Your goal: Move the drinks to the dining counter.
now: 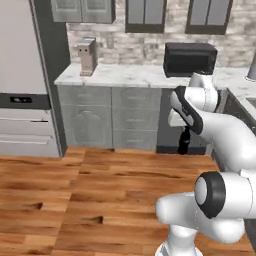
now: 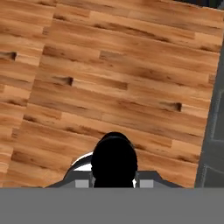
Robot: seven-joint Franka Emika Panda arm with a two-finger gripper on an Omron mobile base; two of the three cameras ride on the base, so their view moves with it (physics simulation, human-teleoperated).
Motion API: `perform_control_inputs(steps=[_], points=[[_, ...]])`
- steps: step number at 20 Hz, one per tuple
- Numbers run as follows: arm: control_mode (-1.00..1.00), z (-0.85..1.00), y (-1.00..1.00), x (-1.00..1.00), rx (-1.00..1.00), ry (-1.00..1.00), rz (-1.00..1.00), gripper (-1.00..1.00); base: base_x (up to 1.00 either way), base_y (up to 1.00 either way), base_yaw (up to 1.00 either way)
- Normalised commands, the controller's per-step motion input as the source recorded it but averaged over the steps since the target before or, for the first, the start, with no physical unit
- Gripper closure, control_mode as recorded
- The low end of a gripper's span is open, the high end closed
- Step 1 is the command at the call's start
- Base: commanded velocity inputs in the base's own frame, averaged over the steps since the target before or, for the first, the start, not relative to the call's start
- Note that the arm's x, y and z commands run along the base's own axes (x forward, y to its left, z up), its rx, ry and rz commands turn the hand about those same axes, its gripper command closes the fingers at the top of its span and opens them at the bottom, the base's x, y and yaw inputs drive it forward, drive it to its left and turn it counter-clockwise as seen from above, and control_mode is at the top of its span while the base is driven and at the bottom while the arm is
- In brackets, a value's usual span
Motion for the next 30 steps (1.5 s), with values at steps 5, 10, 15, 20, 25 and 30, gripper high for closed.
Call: perform_control_inputs(steps=[5, 10, 15, 20, 25, 30], points=[[1.00, 0.00, 0.00, 0.00, 0.00, 0.00, 0.00, 1.00, 0.00, 0.00, 1.00], [1.00, 0.00, 0.00, 0.00, 0.00, 0.00, 0.00, 1.00, 0.00, 0.00, 1.00], [1.00, 0.00, 0.00, 0.00, 0.00, 0.00, 0.00, 1.00, 0.00, 0.00, 1.00], [1.00, 0.00, 0.00, 0.00, 0.00, 0.00, 0.00, 1.00, 0.00, -0.03, 0.98], [1.00, 0.00, 0.00, 0.00, 0.00, 0.00, 0.00, 1.00, 0.25, -0.83, 0.49], [1.00, 0.00, 0.00, 0.00, 0.00, 0.00, 0.00, 1.00, 0.58, -1.00, 0.14]])
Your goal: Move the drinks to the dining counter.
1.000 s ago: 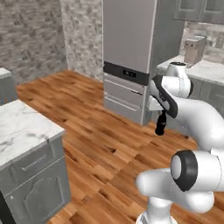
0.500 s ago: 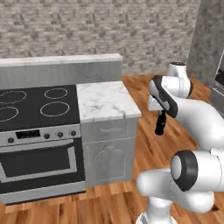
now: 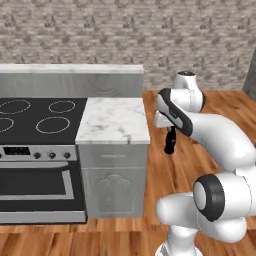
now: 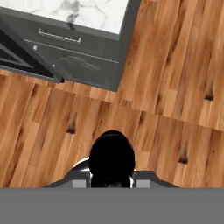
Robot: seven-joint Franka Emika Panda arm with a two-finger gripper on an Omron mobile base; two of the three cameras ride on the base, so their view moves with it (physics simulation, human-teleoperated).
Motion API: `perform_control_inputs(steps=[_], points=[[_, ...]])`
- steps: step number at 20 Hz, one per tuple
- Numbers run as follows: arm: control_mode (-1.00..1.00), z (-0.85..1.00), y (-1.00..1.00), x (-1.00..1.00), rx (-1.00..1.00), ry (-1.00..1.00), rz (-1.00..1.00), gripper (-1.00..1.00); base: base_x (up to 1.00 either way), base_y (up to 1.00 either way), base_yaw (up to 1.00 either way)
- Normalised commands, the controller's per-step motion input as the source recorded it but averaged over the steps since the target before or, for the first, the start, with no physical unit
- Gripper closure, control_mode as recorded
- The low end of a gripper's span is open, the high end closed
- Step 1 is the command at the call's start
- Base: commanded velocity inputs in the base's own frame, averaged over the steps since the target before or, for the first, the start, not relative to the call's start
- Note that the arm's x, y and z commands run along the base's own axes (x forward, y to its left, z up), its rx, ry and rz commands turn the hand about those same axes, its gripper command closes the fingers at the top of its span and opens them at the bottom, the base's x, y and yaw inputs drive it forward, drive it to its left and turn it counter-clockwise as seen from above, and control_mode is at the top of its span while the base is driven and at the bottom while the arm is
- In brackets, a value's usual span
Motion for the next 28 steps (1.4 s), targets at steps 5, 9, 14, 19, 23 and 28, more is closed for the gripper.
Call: perform_control_inputs(steps=[5, 9, 14, 19, 23, 28], points=[[1.00, 0.00, 0.00, 0.00, 0.00, 0.00, 0.00, 1.00, 0.65, -1.00, 0.01], [1.00, 0.00, 0.00, 0.00, 0.00, 0.00, 0.00, 1.00, 0.57, -1.00, 0.00], [1.00, 0.00, 0.00, 0.00, 0.00, 0.00, 0.00, 1.00, 0.54, -1.00, 0.00], [1.00, 0.00, 0.00, 0.00, 0.00, 0.00, 0.00, 1.00, 0.70, -1.00, 0.06], [1.00, 0.00, 0.00, 0.00, 0.00, 0.00, 0.00, 1.00, 0.79, -0.97, 0.12], [1.00, 0.00, 0.00, 0.00, 0.00, 0.00, 0.00, 1.00, 0.75, -0.64, 0.19]])
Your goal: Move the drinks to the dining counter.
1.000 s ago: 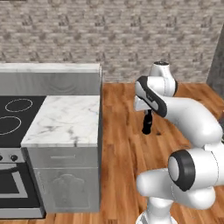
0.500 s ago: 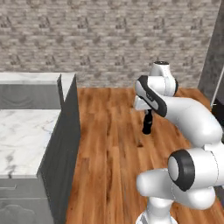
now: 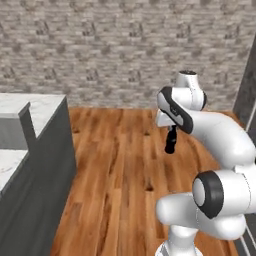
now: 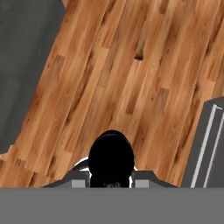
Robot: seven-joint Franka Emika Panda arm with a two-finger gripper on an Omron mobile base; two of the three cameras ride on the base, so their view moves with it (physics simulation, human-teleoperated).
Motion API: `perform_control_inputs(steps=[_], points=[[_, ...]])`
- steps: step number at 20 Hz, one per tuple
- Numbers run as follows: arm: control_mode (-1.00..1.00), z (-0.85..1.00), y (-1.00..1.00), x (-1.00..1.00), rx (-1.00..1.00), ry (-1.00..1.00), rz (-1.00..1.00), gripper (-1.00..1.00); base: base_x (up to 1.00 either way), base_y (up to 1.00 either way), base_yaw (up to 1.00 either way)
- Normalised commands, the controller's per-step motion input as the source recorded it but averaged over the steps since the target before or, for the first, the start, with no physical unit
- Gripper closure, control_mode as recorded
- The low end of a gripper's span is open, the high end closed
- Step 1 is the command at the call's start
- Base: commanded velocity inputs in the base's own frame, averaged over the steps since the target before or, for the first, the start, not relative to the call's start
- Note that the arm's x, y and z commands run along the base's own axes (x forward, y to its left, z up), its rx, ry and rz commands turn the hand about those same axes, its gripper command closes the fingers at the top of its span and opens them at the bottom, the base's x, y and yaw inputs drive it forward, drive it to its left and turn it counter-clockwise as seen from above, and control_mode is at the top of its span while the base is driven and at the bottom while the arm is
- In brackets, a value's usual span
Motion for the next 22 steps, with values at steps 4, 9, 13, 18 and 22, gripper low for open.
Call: perform_control_inputs(steps=[4, 9, 13, 18, 22], points=[[1.00, 0.00, 0.00, 0.00, 0.00, 0.00, 0.00, 1.00, 0.80, 0.00, 0.52], [1.00, 0.00, 0.00, 0.00, 0.00, 0.00, 0.00, 1.00, 0.86, 0.00, 0.68], [1.00, 0.00, 0.00, 0.00, 0.00, 0.00, 0.00, 1.00, 0.92, -0.63, 0.55], [1.00, 0.00, 0.00, 0.00, 0.00, 0.00, 0.00, 1.00, 0.70, -1.00, 0.41], [1.00, 0.00, 0.00, 0.00, 0.00, 0.00, 0.00, 1.00, 0.71, -0.98, 0.45]])
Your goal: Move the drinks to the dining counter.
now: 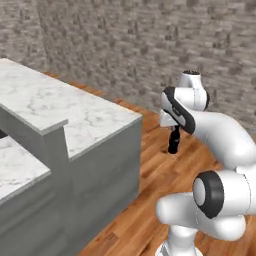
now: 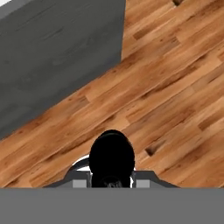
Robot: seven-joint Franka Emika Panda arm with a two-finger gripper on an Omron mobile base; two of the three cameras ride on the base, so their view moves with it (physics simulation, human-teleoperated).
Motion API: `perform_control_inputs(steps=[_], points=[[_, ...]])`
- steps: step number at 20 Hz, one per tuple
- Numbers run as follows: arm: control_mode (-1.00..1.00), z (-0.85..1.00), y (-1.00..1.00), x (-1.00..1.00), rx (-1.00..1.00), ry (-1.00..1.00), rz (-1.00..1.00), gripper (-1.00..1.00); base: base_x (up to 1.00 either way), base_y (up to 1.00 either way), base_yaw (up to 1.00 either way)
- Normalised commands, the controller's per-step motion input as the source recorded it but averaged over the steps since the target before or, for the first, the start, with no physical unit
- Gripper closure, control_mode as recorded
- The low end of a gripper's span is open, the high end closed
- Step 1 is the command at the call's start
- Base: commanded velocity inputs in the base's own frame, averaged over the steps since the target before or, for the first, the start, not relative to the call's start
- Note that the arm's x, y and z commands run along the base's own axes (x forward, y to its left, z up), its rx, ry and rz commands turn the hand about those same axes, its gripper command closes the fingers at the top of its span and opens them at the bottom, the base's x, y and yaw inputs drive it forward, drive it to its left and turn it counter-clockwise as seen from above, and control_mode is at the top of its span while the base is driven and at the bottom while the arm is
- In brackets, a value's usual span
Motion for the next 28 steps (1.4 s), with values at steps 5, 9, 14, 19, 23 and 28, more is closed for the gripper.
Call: perform_control_inputs(steps=[5, 9, 14, 19, 23, 28], points=[[1.00, 0.00, 0.00, 0.00, 0.00, 0.00, 0.00, 1.00, 0.74, -0.81, 0.59], [1.00, 0.00, 0.00, 0.00, 0.00, 0.00, 0.00, 1.00, 0.68, -0.73, 0.65], [1.00, 0.00, 0.00, 0.00, 0.00, 0.00, 0.00, 1.00, 0.61, -0.57, 0.71], [1.00, 0.00, 0.00, 0.00, 0.00, 0.00, 0.00, 1.00, 0.29, -0.30, 0.71], [1.00, 0.00, 0.00, 0.00, 0.00, 0.00, 0.00, 1.00, 0.27, -0.14, 0.42], [1.00, 0.00, 0.00, 0.00, 0.00, 0.00, 0.00, 1.00, 0.77, -0.05, 0.01]])
